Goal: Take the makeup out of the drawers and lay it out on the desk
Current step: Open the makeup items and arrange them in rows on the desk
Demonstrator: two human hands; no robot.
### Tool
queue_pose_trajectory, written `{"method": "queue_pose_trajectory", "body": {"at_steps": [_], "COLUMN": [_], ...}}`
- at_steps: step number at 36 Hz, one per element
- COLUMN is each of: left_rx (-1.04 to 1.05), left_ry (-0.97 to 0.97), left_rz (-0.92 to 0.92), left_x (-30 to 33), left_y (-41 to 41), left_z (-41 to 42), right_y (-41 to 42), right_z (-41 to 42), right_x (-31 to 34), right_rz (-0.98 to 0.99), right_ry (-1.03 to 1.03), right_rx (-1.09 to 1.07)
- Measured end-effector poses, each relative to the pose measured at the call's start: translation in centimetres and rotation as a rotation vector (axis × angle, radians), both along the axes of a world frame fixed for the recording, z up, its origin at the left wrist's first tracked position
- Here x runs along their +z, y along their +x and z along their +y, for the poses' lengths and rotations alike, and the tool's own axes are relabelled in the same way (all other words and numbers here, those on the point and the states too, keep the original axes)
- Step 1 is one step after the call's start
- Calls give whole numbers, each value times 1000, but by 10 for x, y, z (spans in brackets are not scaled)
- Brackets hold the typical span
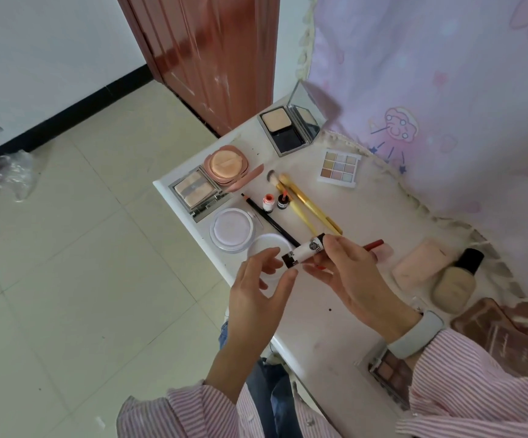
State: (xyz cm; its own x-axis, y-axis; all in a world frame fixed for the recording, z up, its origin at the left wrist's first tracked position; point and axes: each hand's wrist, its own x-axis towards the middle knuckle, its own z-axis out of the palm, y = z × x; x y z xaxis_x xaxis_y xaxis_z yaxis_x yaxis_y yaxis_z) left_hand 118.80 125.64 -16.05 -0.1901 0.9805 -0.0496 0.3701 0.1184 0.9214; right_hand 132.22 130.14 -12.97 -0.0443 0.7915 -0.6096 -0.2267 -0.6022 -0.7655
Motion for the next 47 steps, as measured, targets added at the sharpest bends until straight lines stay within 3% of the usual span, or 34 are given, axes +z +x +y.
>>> {"method": "queue_pose_trajectory", "body": {"at_steps": [10, 15, 21, 24, 29, 33, 38, 43, 47], "left_rx": [-72, -16, 39, 17, -107, -81, -115, -119, -150], "left_ry": [160, -67, -89, -68, -67, -89, -92, -86, -72], "left_rz": [215, -75, -196, -189, -86, -96, -78, -85, -85], "left_x": [-1, 11, 12, 12, 12, 12, 14, 14, 15], "left_y": [-3, 10, 12, 8, 6, 5, 8, 9, 9], "left_z": [3, 0, 4, 9, 11, 13, 12, 15, 17], "right_y": [1, -1, 7, 11, 15, 20, 18, 23, 25], "right_z": [-5, -7, -11, -7, 4, 1, 7, 9, 11], "right_x": [1, -4, -4, -3, 3, -2, 4, 2, 6], "right_rz": [-219, -355, -440, -452, -441, -359, -372, -390, -406], "right_ry": [79, 269, 601, 562, 432, 461, 310, 386, 308], "right_rx": [164, 161, 350, 405, 295, 364, 351, 385, 432]}}
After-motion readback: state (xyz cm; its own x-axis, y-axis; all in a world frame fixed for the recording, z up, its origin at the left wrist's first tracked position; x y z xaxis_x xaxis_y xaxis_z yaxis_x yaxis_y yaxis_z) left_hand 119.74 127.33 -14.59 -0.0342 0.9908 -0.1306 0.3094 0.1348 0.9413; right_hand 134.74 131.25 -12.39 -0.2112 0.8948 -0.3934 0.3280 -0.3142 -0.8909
